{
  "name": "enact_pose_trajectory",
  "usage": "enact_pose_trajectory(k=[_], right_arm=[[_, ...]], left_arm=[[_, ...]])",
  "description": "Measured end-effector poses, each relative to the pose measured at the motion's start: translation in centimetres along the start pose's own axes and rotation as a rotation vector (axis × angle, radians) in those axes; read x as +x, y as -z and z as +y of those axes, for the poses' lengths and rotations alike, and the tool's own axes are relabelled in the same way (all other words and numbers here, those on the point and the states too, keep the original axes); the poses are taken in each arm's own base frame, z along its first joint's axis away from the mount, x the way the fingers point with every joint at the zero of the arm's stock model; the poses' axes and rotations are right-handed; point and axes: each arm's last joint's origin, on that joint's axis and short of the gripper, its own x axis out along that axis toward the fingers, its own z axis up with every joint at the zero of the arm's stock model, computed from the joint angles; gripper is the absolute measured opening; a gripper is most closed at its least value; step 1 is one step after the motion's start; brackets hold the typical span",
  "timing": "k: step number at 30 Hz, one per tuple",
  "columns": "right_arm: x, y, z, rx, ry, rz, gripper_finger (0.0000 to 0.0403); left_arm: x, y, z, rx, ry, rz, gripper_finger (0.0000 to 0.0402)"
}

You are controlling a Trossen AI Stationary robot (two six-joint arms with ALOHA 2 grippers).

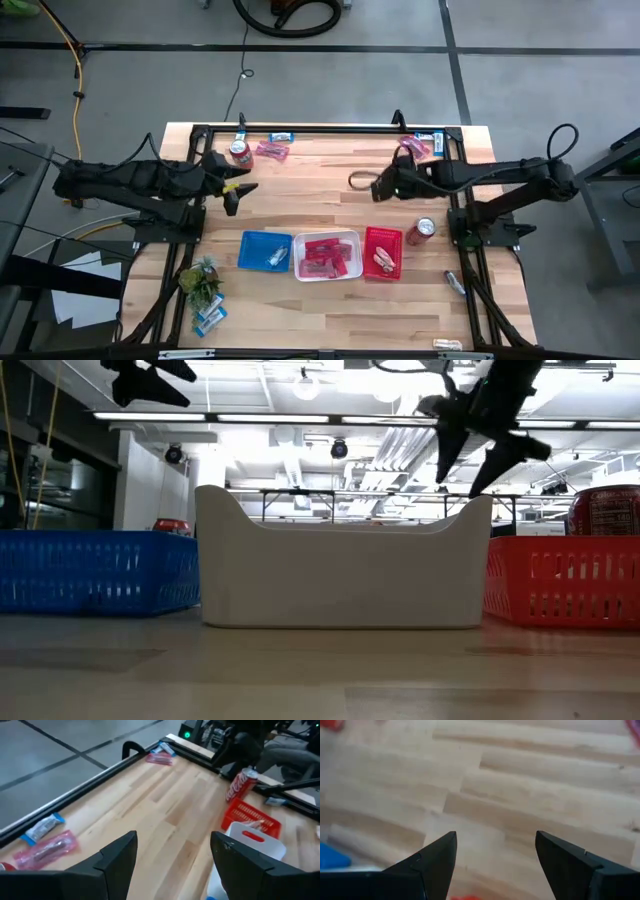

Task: Sort candy
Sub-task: Put the pink candy into the white bin

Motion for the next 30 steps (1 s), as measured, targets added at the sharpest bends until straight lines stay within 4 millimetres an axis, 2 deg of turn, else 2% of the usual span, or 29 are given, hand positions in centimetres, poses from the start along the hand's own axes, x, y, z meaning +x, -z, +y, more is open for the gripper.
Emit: enact_pose_trajectory(k=[6, 10, 13, 21, 25, 30], right_arm=[[0.9, -2.5, -1.2, 0.073, 0.048, -0.032, 0.0266], [1.4, -3.9, -2.0, 0.137, 0.072, -0.034, 0.0266], [1.6, -4.7, -2.6, 0.172, 0.088, -0.039, 0.0266], [2.8, -7.7, -5.0, 0.258, 0.182, -0.074, 0.0266], [5.1, -10.2, -6.8, 0.235, 0.250, -0.072, 0.0266], [10.2, -13.1, -9.1, 0.149, 0.255, 0.004, 0.0266]], left_arm=[[0.9, -1.3, 0.1, 0.017, 0.074, -0.061, 0.0239], [2.2, -1.7, 0.2, 0.021, 0.159, -0.140, 0.0239], [3.5, -0.9, 0.7, -0.012, 0.220, -0.133, 0.0239], [6.4, 2.3, 3.0, -0.167, 0.216, -0.102, 0.0239], [6.8, 2.7, 3.8, -0.217, 0.191, -0.100, 0.0239], [6.8, 2.1, 4.7, -0.215, 0.148, -0.152, 0.0239]])
